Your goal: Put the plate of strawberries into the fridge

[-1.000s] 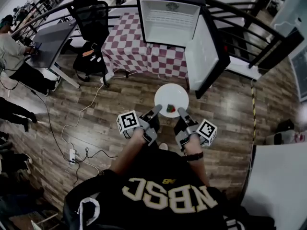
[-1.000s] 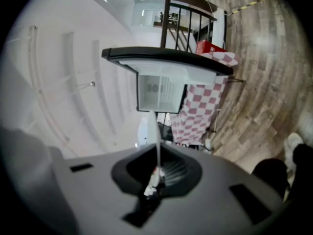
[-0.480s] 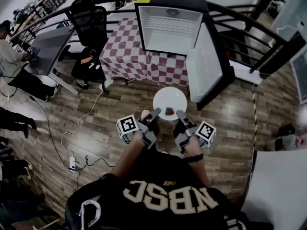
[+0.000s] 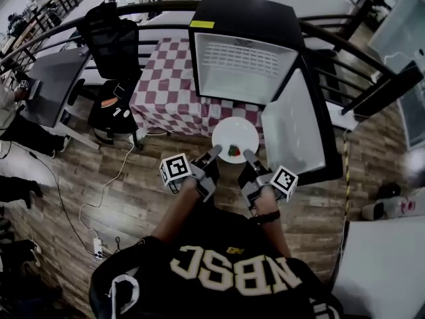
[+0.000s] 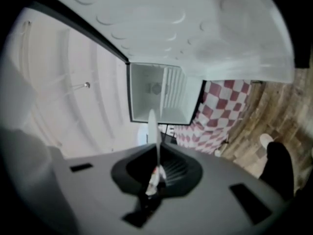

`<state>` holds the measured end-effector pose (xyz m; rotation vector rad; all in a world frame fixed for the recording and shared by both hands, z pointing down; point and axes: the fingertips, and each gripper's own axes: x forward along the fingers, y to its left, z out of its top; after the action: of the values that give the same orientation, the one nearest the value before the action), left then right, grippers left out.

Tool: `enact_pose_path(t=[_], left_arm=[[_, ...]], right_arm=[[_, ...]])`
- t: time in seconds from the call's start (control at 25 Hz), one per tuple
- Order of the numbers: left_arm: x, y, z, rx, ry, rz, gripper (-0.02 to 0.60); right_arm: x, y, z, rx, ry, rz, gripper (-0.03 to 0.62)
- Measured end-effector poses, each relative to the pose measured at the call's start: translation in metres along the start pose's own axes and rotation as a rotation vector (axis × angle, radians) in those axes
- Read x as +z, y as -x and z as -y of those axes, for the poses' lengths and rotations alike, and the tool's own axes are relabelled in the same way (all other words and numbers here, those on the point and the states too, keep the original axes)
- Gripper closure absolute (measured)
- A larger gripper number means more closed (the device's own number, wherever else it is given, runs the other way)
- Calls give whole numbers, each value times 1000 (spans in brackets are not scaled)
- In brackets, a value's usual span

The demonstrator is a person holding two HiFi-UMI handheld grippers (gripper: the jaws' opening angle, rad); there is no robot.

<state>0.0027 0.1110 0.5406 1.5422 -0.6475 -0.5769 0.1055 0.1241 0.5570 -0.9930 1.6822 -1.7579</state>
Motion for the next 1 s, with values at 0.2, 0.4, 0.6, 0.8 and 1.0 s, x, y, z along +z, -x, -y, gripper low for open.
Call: enact_pose_path(t=[0.2, 0.4, 0.6, 0.8, 1.0], left_arm=[[62, -29, 0, 2, 11, -20, 551], [106, -55, 0, -6, 21, -49, 551], [152, -72, 1, -17, 22, -60, 551], [181, -90, 1, -17, 18, -81, 551], [203, -99, -6, -3, 24, -91, 551]], right_arm=[[21, -62, -16, -2, -7, 18, 565], [42, -108, -22, -17, -27, 43, 565], [52, -152, -33, -15, -24, 49, 565], [67, -185, -37, -16, -35, 71, 565], [72, -206, -35, -16, -47, 80, 565]])
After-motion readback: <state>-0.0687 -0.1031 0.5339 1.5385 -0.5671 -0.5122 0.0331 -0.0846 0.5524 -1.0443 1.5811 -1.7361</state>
